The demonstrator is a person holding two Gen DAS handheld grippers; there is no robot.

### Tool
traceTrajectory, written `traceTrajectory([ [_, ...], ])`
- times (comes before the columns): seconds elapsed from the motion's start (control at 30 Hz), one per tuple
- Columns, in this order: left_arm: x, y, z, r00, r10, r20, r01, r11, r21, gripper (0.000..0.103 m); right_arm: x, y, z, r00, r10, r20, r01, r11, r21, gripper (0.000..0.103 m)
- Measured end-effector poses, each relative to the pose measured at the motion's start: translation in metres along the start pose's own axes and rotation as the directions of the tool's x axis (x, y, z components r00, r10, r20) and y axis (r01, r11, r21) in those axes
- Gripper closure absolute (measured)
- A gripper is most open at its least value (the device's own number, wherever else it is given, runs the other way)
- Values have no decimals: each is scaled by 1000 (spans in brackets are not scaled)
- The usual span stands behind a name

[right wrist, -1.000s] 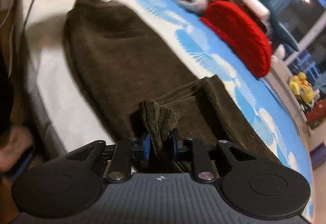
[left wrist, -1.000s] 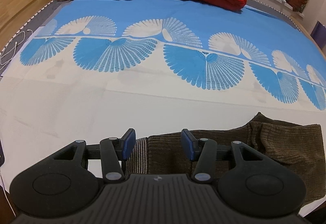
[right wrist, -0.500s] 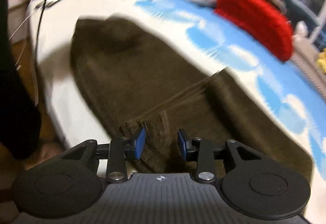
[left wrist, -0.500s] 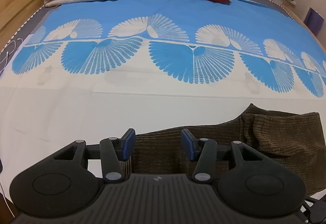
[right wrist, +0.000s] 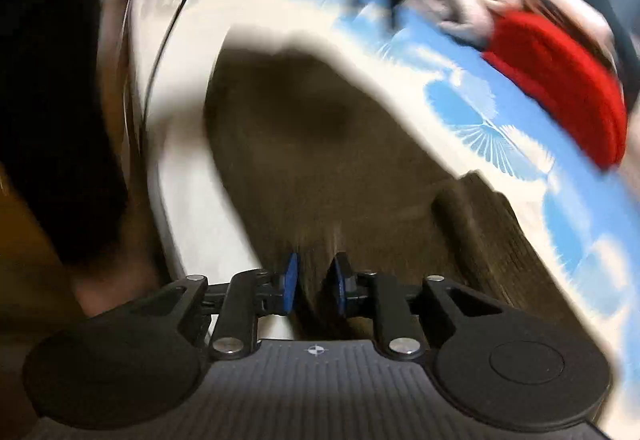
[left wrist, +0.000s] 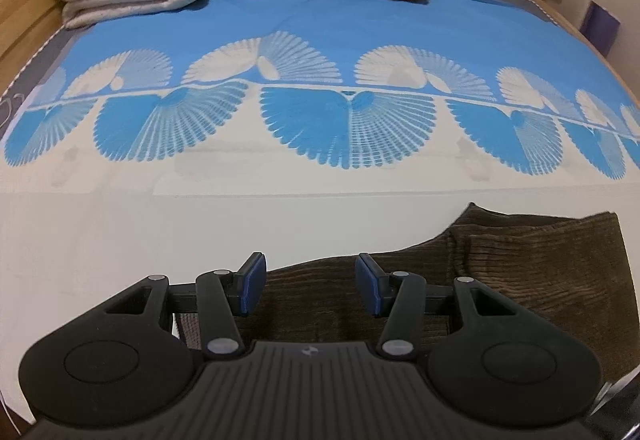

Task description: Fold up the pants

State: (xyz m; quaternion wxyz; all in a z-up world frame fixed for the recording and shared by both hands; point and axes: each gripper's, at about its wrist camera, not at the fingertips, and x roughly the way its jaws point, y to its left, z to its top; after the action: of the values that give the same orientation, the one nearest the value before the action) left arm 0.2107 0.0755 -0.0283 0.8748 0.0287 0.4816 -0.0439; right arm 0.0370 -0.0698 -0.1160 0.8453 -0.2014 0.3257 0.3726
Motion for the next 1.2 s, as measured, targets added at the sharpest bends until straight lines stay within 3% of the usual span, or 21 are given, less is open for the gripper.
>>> traceTrajectory([
  [0.07,1,-3,1,1000,1,1,-1,1000,10,48,-13,-34,17,995,16,94,-26,993,116,60],
  [0.13,2,-3,2,1000,1,1,-1,1000,7,48,-11,-66,30,992,-47,118,24,982,189,60],
  [0.3,7,-2,4,1000,5,-5,-5,1000,0,48,34,-126,32,981,-194,22,182,951,248,60],
  [0.5,10,4,7,1000,6,-7,-6,1000,-9,48,97,-150,24,972,-217,-94,228,964,135,60],
  [0.53,10,5,8,1000,6,-6,-6,1000,-12,48,103,-147,22,972,-208,-106,219,969,113,64],
  [0.57,10,6,9,1000,5,-3,-5,1000,-15,48,108,-146,21,974,-193,-115,203,976,76,85],
  [0.6,10,7,11,1000,3,0,-3,1000,-19,48,112,-143,21,976,-193,-105,198,980,34,98],
  [0.67,11,8,13,1000,-1,4,2,1000,-21,48,109,-145,31,971,-232,-47,232,973,-4,102],
  [0.77,12,7,16,1000,-5,5,5,1000,-15,48,99,-167,42,936,-352,25,345,928,142,103],
  [0.9,15,3,16,1000,-16,-11,16,1000,-13,48,107,-183,42,929,-363,-72,370,914,165,103],
  [0.97,15,-4,14,998,-53,-20,53,999,7,48,85,-191,39,921,-386,-50,387,898,210,103],
  [1.03,16,-13,9,990,-135,-47,137,990,25,48,53,-200,32,924,-383,-23,374,886,273,101],
  [1.1,19,-27,1,969,-230,-93,236,970,56,48,20,-204,21,928,-371,-19,360,883,301,98],
  [1.2,22,-55,-18,920,-346,-182,369,923,108,48,-27,-205,0,936,-350,-28,342,890,300,89],
])
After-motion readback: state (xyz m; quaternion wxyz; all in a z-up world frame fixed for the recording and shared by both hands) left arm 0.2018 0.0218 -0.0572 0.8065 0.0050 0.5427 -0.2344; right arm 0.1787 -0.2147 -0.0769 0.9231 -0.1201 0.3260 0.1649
